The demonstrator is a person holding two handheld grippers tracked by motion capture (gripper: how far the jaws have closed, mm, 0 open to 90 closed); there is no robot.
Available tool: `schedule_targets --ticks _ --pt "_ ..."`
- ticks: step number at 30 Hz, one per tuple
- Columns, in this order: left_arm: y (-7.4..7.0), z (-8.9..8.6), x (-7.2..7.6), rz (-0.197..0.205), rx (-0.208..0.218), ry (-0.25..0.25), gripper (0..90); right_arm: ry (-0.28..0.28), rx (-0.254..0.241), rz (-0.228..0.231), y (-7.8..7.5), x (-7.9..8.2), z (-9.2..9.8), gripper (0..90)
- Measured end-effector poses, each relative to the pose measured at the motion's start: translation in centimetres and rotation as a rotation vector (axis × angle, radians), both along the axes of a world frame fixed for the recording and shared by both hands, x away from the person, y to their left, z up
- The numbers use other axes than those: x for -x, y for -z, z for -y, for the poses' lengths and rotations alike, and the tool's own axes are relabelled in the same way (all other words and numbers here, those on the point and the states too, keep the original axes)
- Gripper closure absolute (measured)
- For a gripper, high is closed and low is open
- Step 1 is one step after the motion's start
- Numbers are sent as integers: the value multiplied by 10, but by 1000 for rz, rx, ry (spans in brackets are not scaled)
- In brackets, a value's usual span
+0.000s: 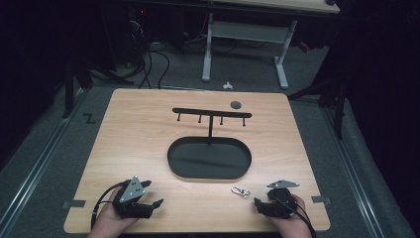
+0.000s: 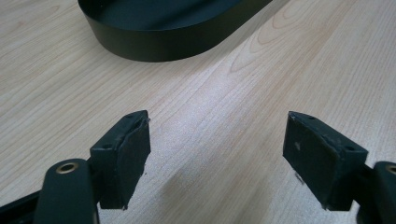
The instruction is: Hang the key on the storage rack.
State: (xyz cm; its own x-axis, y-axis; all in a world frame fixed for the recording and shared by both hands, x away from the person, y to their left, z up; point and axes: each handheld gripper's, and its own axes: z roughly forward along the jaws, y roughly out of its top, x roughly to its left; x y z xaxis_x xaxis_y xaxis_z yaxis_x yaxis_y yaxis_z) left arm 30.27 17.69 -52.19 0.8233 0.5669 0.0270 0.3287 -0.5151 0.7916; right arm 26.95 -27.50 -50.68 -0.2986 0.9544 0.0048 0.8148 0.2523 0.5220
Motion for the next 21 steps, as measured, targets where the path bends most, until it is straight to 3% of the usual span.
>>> schedule_targets --ticks 12,21 --pt "0 0 0 1 3 -1 237 -54 83 -103 -20 -14 -1 316" --pt "0 0 0 0 4 3 237 -97 143 -191 -24 -21 -7 313"
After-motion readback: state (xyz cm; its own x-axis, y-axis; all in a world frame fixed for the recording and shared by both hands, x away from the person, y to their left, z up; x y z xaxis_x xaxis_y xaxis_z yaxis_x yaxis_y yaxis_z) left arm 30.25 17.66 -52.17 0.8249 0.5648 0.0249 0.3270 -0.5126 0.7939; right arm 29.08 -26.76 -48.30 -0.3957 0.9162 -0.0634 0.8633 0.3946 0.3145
